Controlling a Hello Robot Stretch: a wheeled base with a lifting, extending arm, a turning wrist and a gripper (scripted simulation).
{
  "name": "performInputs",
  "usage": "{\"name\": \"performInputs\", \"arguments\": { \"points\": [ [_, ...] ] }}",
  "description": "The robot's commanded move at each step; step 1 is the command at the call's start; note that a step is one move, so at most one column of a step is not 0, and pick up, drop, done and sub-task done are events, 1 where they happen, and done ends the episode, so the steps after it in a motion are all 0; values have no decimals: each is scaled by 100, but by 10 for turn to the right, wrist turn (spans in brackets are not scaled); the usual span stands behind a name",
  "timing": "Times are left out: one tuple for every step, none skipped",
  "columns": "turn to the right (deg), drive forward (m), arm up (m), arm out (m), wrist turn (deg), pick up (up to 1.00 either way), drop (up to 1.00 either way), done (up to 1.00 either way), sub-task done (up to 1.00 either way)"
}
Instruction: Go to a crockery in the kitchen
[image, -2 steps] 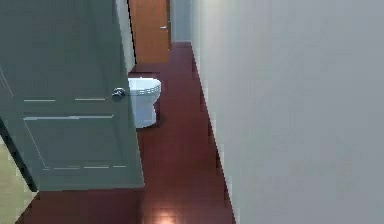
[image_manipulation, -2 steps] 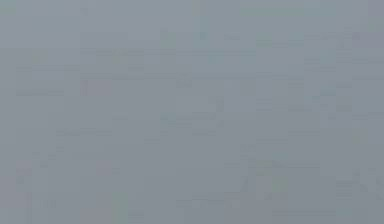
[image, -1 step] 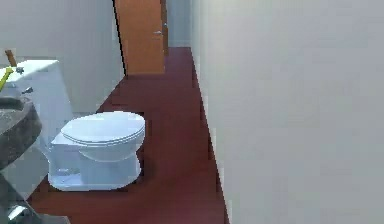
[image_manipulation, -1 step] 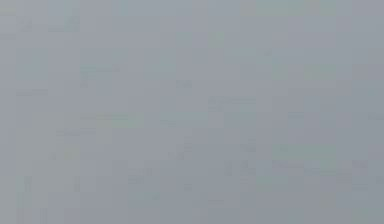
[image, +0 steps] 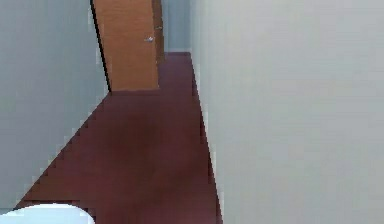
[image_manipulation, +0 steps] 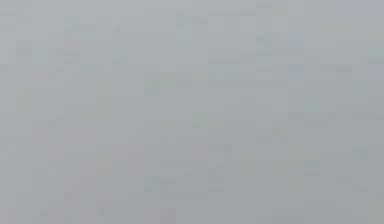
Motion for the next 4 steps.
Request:
{"name": "performInputs", "arguments": {
  "points": [
    [90,0,0,0,0,0,0,0,0],
    [0,25,0,0,0,0,0,0,0],
    [-210,0,0,0,0,0,0,0,0],
    [0,75,0,0,0,0,0,0,0]
  ]
}}
